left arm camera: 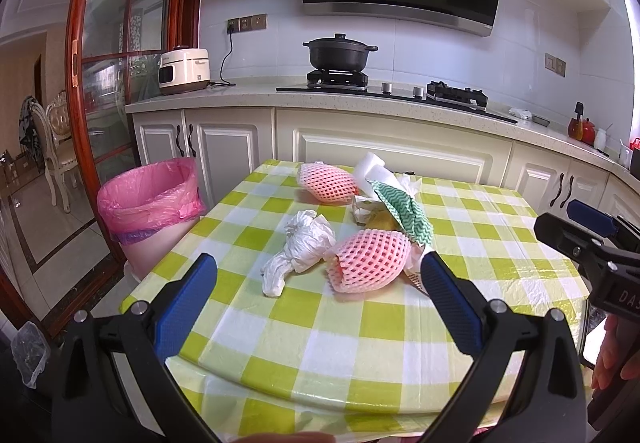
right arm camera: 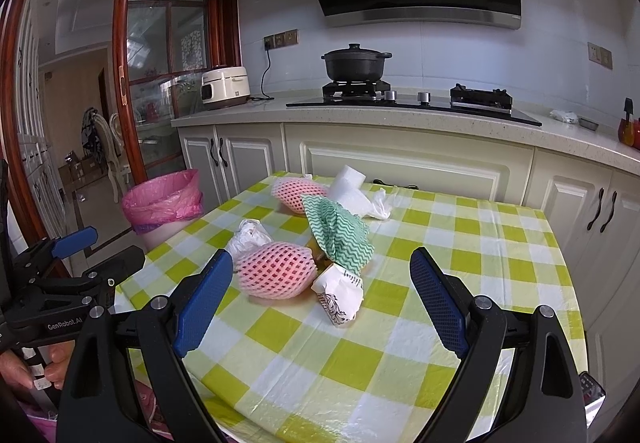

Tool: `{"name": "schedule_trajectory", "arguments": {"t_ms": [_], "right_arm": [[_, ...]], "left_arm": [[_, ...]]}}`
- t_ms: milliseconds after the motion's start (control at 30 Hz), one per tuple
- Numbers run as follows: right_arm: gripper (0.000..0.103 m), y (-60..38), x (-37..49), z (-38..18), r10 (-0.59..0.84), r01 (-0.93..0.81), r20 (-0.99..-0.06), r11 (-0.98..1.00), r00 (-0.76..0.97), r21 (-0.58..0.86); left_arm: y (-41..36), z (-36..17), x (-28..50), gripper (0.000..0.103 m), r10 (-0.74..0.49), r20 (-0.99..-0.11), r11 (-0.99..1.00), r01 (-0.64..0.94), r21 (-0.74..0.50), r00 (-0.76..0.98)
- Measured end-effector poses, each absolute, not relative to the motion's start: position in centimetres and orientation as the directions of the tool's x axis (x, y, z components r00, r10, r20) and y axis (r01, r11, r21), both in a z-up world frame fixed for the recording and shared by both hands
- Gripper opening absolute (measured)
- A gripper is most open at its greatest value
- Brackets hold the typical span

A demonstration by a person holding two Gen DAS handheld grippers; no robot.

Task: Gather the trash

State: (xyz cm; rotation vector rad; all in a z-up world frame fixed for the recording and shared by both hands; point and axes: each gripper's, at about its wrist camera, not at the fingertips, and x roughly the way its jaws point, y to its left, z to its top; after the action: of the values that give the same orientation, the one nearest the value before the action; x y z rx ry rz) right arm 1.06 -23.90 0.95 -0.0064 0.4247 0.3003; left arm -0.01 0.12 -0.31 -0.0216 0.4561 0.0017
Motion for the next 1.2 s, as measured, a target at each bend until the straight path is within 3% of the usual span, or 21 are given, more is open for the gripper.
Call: {"name": "schedule_trajectory", "arguments": {"t_ms": [1200], "right_arm": [[0.085, -24.25, 1.04, 0.69, 0.291, -0.284, -0.405, 0.956, 0.867, 0.080]], "left_arm": [[-0.12, -0.61, -0.01, 0.099, -0.003, -0.447, 1.000, -0.007, -0.022, 0.895]]}}
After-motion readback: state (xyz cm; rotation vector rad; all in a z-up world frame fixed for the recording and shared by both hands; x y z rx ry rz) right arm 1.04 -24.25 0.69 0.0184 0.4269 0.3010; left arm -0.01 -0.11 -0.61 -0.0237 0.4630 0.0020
